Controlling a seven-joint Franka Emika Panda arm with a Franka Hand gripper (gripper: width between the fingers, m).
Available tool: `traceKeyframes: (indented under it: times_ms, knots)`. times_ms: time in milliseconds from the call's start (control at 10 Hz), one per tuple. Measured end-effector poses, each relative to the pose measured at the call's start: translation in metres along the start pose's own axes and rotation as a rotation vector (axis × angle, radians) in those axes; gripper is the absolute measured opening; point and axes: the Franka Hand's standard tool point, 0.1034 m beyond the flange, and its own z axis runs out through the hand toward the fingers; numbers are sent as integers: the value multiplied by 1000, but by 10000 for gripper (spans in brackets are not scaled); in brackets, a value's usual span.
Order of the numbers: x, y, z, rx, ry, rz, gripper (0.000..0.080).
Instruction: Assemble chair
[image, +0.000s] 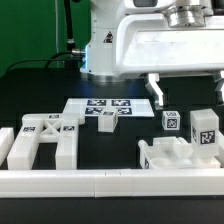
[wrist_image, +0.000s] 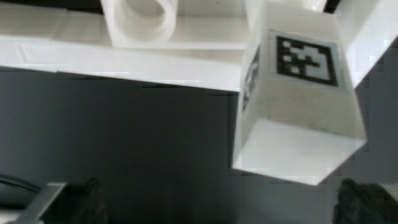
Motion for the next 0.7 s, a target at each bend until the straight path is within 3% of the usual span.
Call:
traceKeyframes:
  times_ms: [400, 700]
  knots:
    - [5, -14, -1, 63, -270, 23, 649]
    - [-13, -20, 10, 91, -454, 35, 649]
